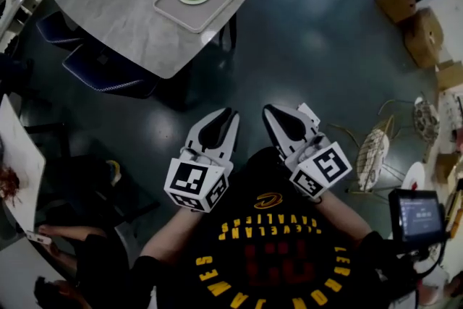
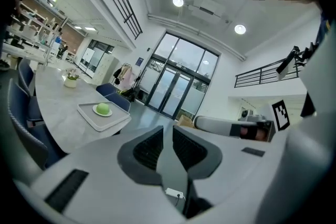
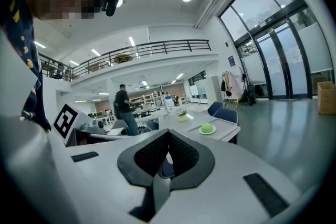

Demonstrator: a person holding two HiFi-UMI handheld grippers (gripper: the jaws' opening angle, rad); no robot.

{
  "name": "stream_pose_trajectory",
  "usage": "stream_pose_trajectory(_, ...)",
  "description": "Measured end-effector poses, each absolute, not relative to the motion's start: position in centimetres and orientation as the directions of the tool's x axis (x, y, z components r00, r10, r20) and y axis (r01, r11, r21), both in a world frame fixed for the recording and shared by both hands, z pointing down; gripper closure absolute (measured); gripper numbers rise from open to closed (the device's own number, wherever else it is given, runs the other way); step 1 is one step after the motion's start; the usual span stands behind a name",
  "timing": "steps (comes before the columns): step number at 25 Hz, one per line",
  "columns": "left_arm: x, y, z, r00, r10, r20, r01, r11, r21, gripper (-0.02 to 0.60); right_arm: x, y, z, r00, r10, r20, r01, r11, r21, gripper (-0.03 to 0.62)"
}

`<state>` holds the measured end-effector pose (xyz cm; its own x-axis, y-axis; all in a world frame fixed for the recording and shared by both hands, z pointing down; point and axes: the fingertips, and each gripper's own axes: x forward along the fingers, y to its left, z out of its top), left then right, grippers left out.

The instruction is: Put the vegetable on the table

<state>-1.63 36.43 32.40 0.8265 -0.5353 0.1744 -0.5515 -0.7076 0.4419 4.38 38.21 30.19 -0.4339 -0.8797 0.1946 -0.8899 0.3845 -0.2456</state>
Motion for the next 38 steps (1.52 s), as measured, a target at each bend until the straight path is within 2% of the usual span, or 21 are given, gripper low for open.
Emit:
stream_pose_trajectory(5, -2.4, 33.6, 33.4, 0.789, -0.584, 0.191, -0.6, -0.664, 0.447, 0.523, 3.2, 35.1, 31.6, -0.506, -0.837, 0.206, -0.852, 0.449, -0.269, 0.589)
stream_pose_trajectory(11, -1.3, 28.8, 34.5, 0.737, -0.632, 0.24, -0.668, -0.624, 0.405, 0.522, 4.9, 29.7, 32.8, -0.561, -0.81, 0.17, -0.807, 0.49, -0.329, 0.589)
stream_pose_trajectory(20, 6.3, 20.1, 32.9, 0.674, -0.695, 0.25, -0.733, -0.59, 0.337, 0.522, 14.9, 19.5, 31.9, -0.576, -0.808, 0.122, -0.778, 0.496, -0.385, 0.589)
stream_pose_trajectory(26, 10.0, 15.6, 32.3, 0.615, -0.746, 0.256, -0.783, -0.539, 0.31, 0.522, 18.5, 14.4, 32.5, -0.644, -0.754, 0.127, -0.721, 0.544, -0.429, 0.589)
stream_pose_trajectory(38, 9.0, 6.7, 35.7, 0.535, -0.786, 0.311, -0.834, -0.434, 0.34, 0.522, 17.6, 4.7, 35.5, -0.716, -0.676, 0.175, -0.667, 0.589, -0.456, 0.589)
